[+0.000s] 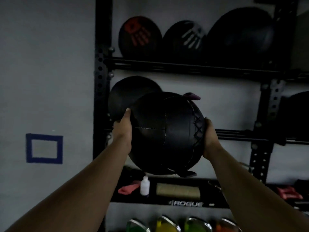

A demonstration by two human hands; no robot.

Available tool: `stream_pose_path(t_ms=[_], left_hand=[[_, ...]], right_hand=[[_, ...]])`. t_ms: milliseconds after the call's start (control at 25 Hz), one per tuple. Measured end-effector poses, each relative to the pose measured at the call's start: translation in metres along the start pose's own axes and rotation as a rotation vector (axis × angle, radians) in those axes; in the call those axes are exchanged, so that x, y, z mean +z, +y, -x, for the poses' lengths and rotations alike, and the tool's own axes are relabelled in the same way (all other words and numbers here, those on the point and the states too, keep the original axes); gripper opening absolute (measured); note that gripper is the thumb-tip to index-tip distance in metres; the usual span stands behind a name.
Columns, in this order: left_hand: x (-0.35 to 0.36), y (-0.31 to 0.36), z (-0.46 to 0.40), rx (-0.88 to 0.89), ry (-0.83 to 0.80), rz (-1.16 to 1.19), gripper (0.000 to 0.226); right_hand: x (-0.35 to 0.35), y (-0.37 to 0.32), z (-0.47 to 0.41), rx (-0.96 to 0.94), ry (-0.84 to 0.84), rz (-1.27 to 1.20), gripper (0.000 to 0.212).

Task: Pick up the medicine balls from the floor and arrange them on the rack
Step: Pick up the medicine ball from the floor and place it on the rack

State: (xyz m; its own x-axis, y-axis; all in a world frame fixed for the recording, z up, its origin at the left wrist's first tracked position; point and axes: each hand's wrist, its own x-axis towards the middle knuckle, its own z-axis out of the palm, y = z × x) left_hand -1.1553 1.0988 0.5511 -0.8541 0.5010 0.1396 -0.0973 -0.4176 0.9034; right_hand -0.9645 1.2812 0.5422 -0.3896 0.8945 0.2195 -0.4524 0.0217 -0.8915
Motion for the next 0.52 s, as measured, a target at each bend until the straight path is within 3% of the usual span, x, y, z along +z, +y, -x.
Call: stream_pose_path(t_ms=[240,520], left_hand=[[0.126,-0.009,-0.025,0.017,-0.072,0.044,0.09],[0.211,-0.031,-0.095,0.064,-0.071,0.021,0.08]], right_hand=[[-0.063,-0.069,-0.083,-0.084,0.013,0.056,0.057],[-0.093,-0.081,-0.187,-0.09,0.017,0.009,0.054]])
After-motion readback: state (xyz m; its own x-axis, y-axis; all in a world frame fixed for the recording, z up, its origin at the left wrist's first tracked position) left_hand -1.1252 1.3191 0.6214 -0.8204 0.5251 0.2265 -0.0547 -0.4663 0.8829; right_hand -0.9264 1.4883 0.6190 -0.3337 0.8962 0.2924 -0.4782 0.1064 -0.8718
